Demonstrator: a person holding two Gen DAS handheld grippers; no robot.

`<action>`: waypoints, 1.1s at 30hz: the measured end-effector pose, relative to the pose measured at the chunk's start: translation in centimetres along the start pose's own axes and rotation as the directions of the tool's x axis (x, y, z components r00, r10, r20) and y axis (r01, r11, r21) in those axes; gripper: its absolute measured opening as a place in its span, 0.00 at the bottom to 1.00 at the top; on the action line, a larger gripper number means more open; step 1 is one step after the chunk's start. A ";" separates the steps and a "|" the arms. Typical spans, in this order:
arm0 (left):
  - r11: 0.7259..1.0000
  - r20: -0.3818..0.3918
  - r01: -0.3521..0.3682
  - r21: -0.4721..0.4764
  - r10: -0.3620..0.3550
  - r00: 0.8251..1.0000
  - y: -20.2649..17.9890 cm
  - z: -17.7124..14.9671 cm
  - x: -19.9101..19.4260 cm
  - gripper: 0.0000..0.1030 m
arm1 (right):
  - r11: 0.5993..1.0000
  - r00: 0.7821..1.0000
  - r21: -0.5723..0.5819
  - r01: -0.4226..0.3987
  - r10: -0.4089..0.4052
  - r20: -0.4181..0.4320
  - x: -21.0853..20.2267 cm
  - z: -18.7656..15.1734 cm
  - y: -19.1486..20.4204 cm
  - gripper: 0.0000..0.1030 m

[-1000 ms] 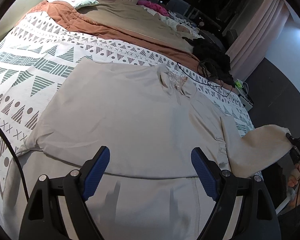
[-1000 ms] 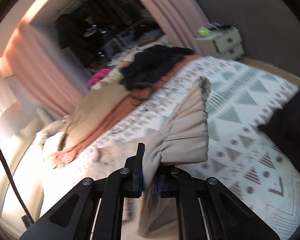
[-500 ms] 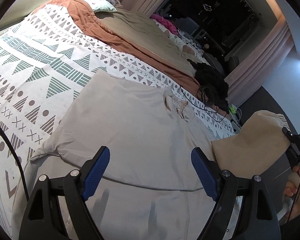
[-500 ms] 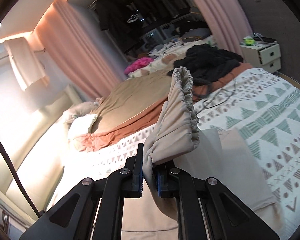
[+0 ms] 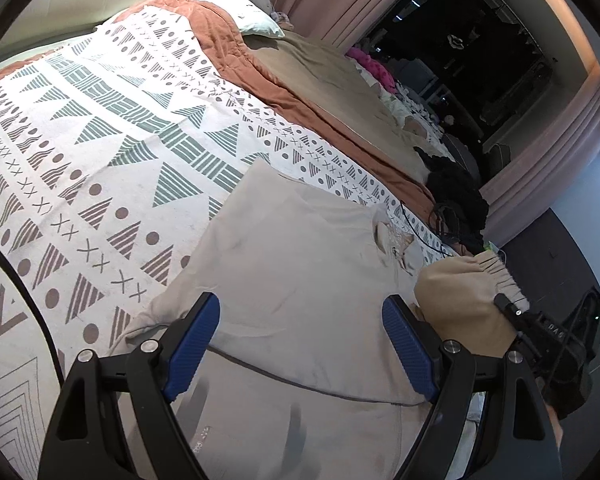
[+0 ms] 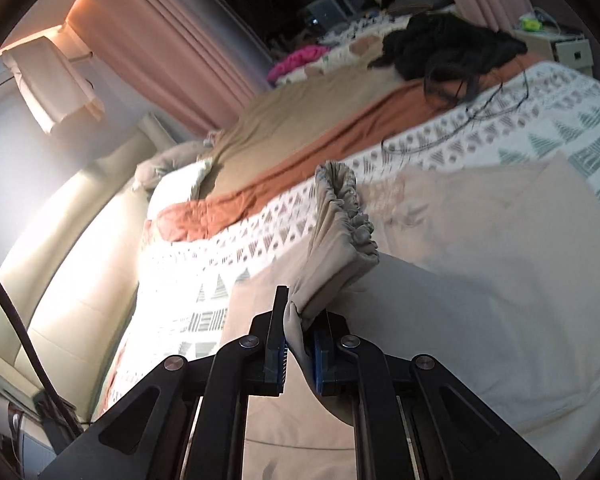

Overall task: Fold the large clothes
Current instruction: 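Lift the sleeve with the right gripper and carry it across the jacket, then lower the sleeve cuff onto the jacket body and open the right gripper, then raise both tools away from the jacket with sleeves folded in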

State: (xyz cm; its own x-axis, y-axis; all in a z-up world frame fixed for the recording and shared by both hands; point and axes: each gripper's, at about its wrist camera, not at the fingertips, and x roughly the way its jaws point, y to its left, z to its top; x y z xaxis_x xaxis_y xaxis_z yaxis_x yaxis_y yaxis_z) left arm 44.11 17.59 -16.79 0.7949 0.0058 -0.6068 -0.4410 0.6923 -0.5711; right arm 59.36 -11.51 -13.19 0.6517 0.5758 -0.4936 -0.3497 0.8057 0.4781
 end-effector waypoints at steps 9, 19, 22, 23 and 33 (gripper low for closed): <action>0.999 -0.002 -0.036 -0.006 0.036 0.999 0.7 0.1 0.3 0.82 | 0.999 0.983 0.037 0.004 0.003 -0.183 7.0 -1.6 -1.5 0.32; 0.997 -0.020 -0.067 0.040 0.068 0.997 0.0 -0.3 1.4 0.82 | 0.999 0.987 0.024 -0.035 0.039 -0.157 3.4 -1.5 -3.3 1.00; 0.996 -0.032 -0.050 0.069 0.052 0.998 -0.7 -0.7 1.9 0.82 | 0.998 0.993 0.064 -0.014 0.022 -0.116 0.8 -1.5 -4.5 1.00; 0.996 -0.038 -0.047 0.079 0.050 0.998 -1.0 -0.9 2.2 0.82 | 0.998 0.994 0.067 -0.012 0.019 -0.103 -0.3 -1.8 -4.9 1.00; 0.958 -0.112 -0.037 0.285 0.072 0.991 -6.1 -4.1 5.1 0.82 | 0.984 0.994 0.152 0.095 -0.087 -0.061 -5.0 -6.5 -7.4 1.00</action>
State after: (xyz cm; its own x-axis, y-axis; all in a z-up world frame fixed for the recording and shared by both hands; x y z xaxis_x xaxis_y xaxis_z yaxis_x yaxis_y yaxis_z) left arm 49.14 10.41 -18.72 0.7092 -0.0254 -0.7046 -0.3334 0.8685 -0.3668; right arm 54.34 -19.48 -18.99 0.6374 0.5111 -0.5766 -0.1798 0.8264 0.5337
